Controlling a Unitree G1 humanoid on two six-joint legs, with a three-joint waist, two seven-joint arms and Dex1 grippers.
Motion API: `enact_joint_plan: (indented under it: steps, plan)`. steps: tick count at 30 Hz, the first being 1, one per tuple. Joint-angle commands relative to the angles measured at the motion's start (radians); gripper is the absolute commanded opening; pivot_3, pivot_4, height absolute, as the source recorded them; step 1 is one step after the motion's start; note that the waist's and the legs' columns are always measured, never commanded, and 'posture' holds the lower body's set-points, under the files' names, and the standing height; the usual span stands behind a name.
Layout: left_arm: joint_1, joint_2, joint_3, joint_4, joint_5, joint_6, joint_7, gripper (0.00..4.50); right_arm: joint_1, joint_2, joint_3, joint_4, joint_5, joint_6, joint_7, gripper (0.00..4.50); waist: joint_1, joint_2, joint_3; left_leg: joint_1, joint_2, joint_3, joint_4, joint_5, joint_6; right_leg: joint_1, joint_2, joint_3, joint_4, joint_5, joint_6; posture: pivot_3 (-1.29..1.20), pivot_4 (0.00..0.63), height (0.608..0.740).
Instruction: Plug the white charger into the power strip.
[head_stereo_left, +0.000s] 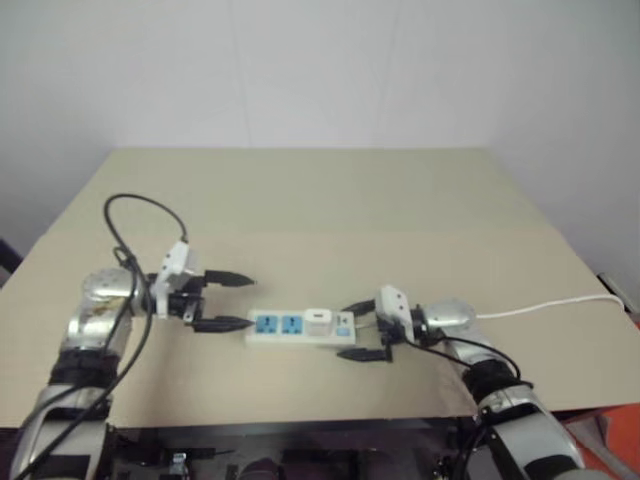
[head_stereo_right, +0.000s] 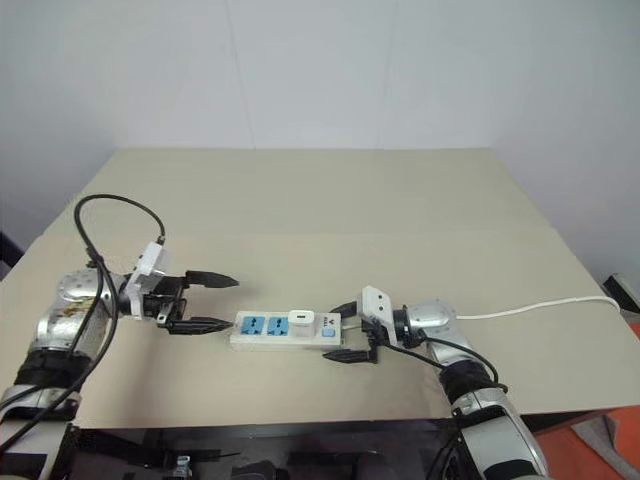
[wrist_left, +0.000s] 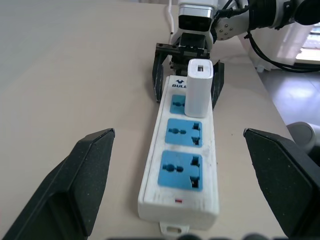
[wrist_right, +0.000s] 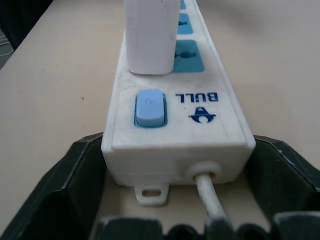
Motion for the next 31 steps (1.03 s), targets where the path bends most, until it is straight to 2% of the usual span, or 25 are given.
enact_joint_plan:
  steps: [1,7,14,20,31]
  plan:
    - [0.054,0.060,0.019,-0.098,-0.010,0.041,-0.006,4.50,0.045,-0.072,-0.056,-0.158,0.066,0.055,0.034,4.47,0.003,0.000,0.003,-0.002,0.000,0.000,0.000,0.000,0.000,-0.002,0.000,-0.001,-0.001,0.000,0.000,0.00,0.150,0.740]
    - [0.154,0.130,0.088,-0.206,-0.027,0.063,0.051,4.50,0.213,-0.272,-0.184,-0.477,0.200,0.188,0.060,4.47,0.022,0.000,0.009,-0.016,-0.001,0.000,0.001,0.000,0.000,-0.014,-0.003,-0.003,-0.001,0.000,0.001,0.00,0.150,0.740]
    - [0.251,0.206,0.155,-0.272,-0.051,0.103,0.069,4.50,0.441,-0.483,-0.398,-0.676,0.329,0.284,0.073,4.47,0.026,0.000,0.017,-0.014,-0.002,0.000,0.002,0.000,0.000,-0.011,-0.004,-0.004,-0.002,0.000,0.002,0.00,0.150,0.740]
    - [0.238,0.191,0.146,-0.281,-0.059,0.122,0.101,4.50,0.519,-0.534,-0.480,-0.683,0.346,0.314,0.054,4.47,0.023,0.000,0.019,-0.013,-0.002,0.000,0.005,0.001,-0.001,-0.010,0.000,-0.003,-0.001,0.000,0.002,0.00,0.150,0.740]
    - [0.226,0.202,0.121,-0.301,-0.062,0.164,0.096,4.50,0.556,-0.552,-0.511,-0.708,0.346,0.339,0.032,4.47,0.024,0.000,0.019,-0.013,-0.002,0.001,0.006,0.001,-0.001,-0.010,0.001,-0.003,0.000,0.000,0.002,0.00,0.150,0.740]
